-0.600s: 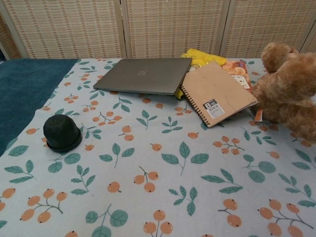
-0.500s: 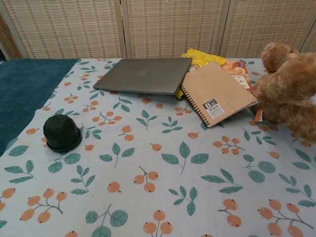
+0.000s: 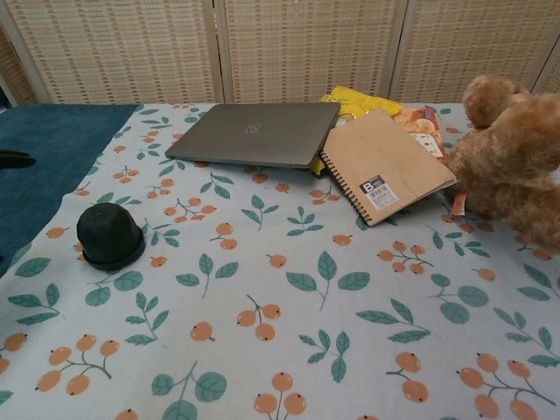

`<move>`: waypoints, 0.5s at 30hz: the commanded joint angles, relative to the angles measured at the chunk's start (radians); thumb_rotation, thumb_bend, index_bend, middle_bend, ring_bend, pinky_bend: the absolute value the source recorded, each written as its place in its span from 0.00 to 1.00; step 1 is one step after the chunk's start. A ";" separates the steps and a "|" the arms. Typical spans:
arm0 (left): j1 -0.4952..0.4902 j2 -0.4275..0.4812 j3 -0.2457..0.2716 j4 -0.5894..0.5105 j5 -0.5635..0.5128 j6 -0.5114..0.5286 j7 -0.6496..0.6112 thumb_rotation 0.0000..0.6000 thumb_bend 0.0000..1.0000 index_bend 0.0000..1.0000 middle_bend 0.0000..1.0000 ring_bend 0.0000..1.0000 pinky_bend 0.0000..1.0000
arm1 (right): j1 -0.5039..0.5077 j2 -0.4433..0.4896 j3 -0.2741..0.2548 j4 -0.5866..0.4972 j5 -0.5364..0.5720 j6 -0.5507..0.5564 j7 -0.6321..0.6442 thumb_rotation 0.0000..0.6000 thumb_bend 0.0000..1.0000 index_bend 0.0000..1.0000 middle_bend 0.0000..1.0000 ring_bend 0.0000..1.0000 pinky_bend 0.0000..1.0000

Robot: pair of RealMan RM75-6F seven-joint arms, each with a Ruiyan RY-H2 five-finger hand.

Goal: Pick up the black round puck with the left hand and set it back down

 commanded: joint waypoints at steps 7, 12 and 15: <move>-0.082 -0.175 -0.043 0.195 -0.076 -0.126 -0.039 1.00 0.34 0.00 0.00 0.00 0.03 | -0.001 0.021 -0.008 -0.012 0.000 -0.008 0.027 1.00 0.18 0.00 0.00 0.00 0.00; -0.111 -0.216 -0.046 0.246 -0.085 -0.152 0.019 1.00 0.33 0.00 0.00 0.00 0.02 | 0.000 0.022 -0.004 -0.012 0.010 -0.014 0.019 1.00 0.18 0.00 0.00 0.00 0.00; -0.118 -0.234 -0.047 0.258 -0.086 -0.145 0.035 1.00 0.33 0.00 0.00 0.00 0.02 | -0.003 0.017 0.002 -0.016 0.026 -0.013 0.001 1.00 0.18 0.00 0.00 0.00 0.00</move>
